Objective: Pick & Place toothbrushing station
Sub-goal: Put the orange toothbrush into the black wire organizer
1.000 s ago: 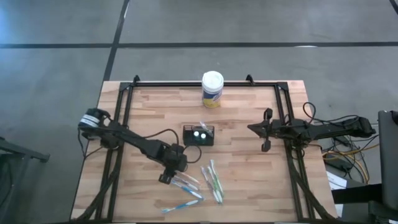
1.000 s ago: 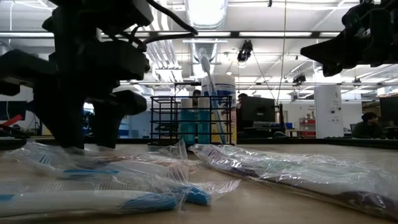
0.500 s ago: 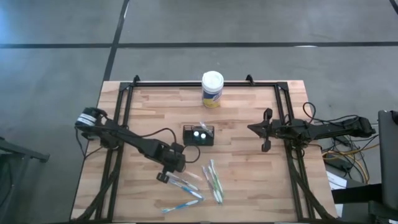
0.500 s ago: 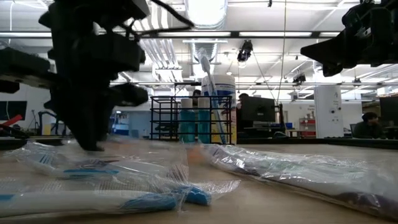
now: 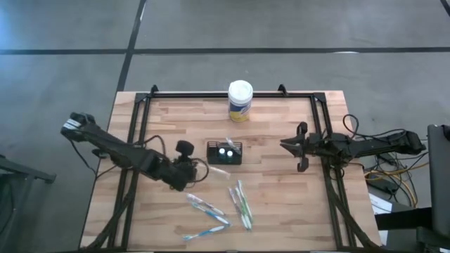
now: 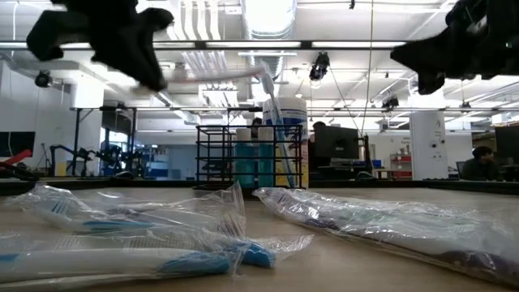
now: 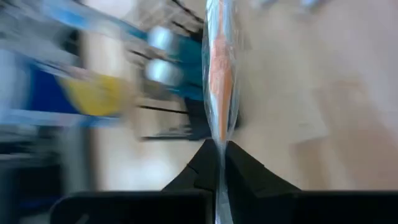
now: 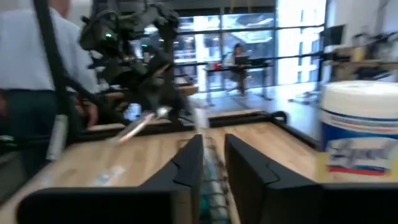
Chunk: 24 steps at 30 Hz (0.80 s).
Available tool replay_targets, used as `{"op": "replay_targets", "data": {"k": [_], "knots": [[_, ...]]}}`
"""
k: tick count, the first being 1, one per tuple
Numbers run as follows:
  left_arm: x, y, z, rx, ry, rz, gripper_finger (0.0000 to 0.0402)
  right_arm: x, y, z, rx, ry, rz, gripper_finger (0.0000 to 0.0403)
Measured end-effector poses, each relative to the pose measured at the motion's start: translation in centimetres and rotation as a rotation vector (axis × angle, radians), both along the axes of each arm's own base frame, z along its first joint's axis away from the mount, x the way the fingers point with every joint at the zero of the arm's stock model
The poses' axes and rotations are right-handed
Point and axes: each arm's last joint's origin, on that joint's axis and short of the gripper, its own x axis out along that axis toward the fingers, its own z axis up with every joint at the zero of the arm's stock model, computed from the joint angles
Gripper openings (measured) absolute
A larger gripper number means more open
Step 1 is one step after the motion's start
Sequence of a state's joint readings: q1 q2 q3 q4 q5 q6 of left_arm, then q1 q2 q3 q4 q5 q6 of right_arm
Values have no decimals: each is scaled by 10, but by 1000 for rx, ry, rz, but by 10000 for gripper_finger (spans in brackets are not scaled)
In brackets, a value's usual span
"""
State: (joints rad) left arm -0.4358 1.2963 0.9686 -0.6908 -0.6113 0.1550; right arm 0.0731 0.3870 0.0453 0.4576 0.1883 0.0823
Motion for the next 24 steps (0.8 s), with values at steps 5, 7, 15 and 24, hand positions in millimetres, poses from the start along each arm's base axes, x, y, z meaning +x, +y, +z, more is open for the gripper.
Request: {"op": "replay_targets", "data": {"k": [5, 7, 15, 24], "knots": [[-2, -9, 21, 328, -51, -25, 24, 17, 4, 33, 39, 48, 74, 126], [2, -13, 27, 464, -54, -21, 22, 29, 7, 47, 45, 92, 91, 147], [17, -25, 33, 852, 8, 40, 21, 95, 14, 94, 80, 327, 128, 182], [23, -29, 26, 981, 65, 51, 19, 172, 21, 122, 43, 600, 147, 183]]}}
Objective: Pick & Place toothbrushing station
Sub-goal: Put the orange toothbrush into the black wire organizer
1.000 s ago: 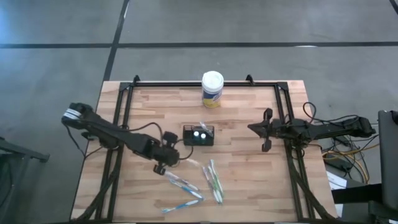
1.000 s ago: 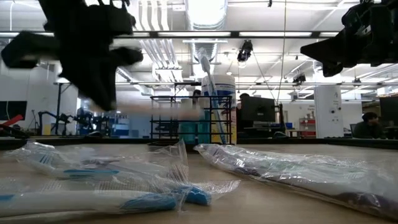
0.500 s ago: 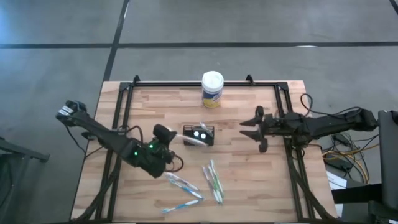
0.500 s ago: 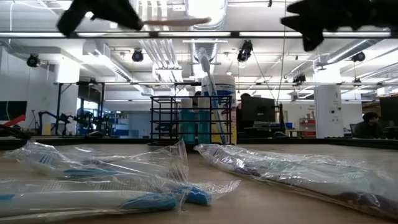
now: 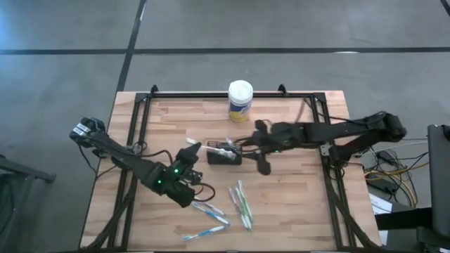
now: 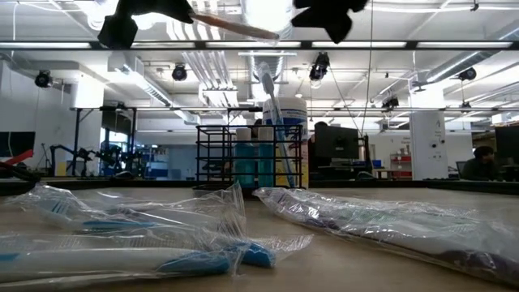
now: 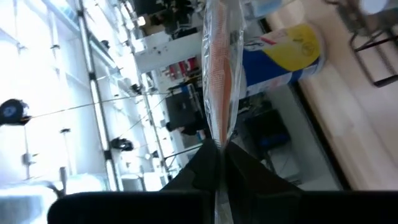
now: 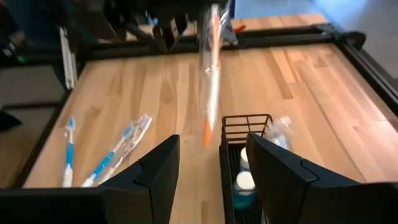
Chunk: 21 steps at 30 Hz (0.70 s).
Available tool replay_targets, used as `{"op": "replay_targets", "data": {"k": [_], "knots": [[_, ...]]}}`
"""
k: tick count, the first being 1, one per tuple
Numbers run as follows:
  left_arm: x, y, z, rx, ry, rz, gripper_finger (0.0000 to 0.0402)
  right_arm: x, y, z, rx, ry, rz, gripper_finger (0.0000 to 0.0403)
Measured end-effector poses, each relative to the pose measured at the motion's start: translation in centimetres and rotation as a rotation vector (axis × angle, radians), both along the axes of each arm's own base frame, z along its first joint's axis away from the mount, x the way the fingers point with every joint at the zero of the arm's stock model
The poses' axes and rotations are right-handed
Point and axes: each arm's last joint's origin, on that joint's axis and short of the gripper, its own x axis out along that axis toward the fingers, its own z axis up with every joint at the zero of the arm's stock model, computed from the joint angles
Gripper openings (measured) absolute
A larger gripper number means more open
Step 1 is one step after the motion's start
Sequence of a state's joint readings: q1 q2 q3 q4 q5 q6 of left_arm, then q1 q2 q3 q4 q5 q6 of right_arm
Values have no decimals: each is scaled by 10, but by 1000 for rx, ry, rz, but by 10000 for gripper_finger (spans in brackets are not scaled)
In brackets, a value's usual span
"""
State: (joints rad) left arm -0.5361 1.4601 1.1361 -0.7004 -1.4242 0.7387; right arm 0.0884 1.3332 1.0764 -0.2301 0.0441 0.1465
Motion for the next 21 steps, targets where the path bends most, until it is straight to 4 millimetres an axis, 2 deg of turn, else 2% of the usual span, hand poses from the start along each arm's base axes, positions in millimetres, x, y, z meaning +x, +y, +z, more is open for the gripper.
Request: {"op": "replay_targets", "data": {"k": [7, 15, 18, 21], "knots": [[0, -1, 3, 11, -3, 0, 19, 55, 6, 7, -109, 127, 28, 200], [-1, -3, 3, -4, -24, -5, 19, 89, 8, 4, -194, 232, 16, 223], [-1, -4, 3, -7, -28, -9, 20, 92, 9, 0, -204, 258, 28, 203], [-1, -5, 3, -11, -21, -17, 19, 91, 9, -3, -207, 279, 30, 157]]}}
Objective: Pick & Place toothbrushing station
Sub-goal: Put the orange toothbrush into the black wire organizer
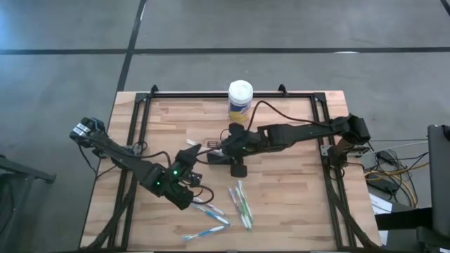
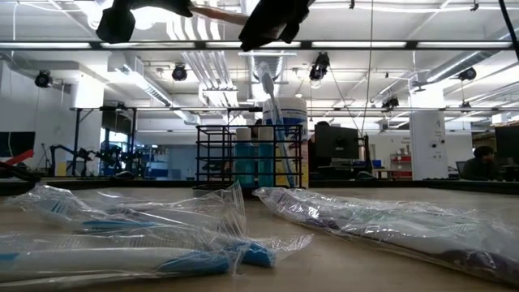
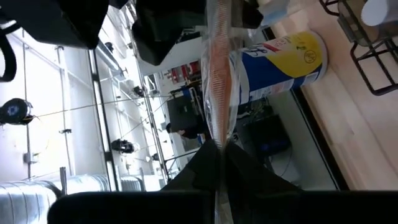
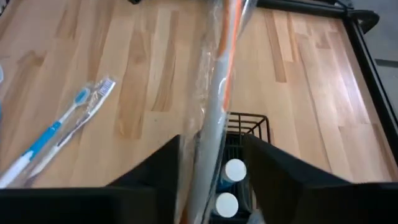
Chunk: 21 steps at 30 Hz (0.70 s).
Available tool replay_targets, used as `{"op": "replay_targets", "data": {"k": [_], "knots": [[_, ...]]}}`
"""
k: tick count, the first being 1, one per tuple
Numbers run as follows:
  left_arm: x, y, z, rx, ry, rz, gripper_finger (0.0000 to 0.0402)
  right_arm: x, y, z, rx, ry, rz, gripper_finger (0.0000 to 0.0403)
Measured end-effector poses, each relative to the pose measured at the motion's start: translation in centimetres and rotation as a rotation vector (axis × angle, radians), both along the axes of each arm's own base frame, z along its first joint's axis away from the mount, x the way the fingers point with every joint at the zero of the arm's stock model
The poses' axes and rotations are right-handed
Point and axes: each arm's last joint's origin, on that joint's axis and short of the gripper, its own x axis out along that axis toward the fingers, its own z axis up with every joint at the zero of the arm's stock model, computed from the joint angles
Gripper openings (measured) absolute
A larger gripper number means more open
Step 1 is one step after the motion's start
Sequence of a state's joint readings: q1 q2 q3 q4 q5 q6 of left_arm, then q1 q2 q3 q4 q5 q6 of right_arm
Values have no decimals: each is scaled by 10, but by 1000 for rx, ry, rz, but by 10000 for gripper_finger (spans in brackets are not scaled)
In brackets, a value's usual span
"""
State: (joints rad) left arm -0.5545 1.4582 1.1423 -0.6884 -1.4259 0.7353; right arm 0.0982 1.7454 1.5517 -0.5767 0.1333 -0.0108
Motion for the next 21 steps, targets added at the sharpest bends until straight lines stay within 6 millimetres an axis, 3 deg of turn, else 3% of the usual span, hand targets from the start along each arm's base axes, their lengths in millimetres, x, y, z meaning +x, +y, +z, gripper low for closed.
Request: {"op": "replay_targets", "data": {"k": [7, 13, 21], "knots": [[0, -1, 0, -7, 7, -9, 21, -3, 0, 3, -7, 3, 12, 26], [0, -1, 0, -8, 14, -13, 32, -4, -3, 4, 9, 5, 22, 17], [-2, -9, 10, -37, -31, -40, 94, -4, -1, 3, 14, 14, 42, 15]]}}
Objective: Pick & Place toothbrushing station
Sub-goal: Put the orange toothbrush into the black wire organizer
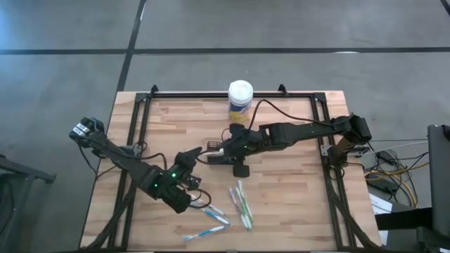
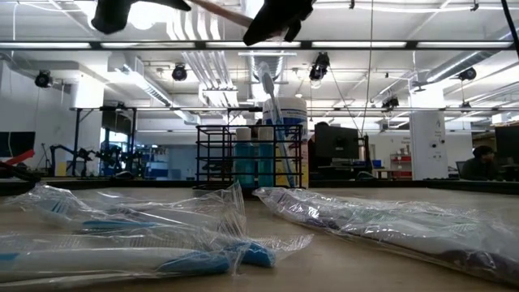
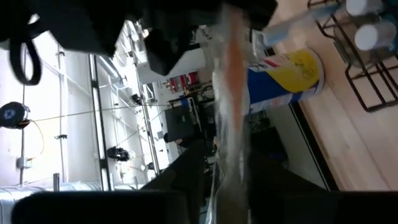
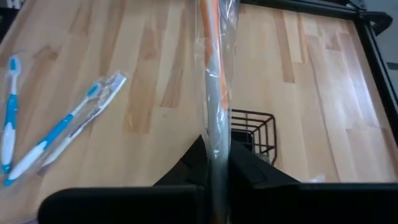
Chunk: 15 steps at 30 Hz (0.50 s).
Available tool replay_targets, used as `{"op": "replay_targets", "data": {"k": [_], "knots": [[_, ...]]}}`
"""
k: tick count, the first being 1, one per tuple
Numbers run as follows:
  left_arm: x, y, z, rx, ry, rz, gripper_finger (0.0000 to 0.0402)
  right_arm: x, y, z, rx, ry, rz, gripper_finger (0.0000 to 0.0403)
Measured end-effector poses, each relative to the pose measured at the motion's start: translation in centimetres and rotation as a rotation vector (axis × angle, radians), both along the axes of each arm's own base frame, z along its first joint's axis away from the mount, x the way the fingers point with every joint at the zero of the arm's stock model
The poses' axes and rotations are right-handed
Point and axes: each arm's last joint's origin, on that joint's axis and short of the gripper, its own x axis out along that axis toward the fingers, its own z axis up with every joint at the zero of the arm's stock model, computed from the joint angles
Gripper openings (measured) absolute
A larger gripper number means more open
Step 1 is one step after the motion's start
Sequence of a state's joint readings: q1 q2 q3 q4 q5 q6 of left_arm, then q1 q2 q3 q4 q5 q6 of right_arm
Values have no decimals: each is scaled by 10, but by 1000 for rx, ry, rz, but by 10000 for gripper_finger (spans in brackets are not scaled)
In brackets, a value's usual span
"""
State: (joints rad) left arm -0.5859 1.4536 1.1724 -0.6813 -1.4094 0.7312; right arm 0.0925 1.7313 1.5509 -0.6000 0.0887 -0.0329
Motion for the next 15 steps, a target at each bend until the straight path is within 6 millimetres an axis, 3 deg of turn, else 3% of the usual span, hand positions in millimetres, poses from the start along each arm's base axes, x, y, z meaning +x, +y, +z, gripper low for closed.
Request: {"op": "replay_targets", "data": {"k": [8, 15], "knots": [[-14, -20, 29, -61, -102, -65, 174, -1, 0, 2, -13, -4, 13, 14], [-67, -15, 63, -411, -339, -188, 209, -11, -2, 13, -61, -54, 32, 14]]}}
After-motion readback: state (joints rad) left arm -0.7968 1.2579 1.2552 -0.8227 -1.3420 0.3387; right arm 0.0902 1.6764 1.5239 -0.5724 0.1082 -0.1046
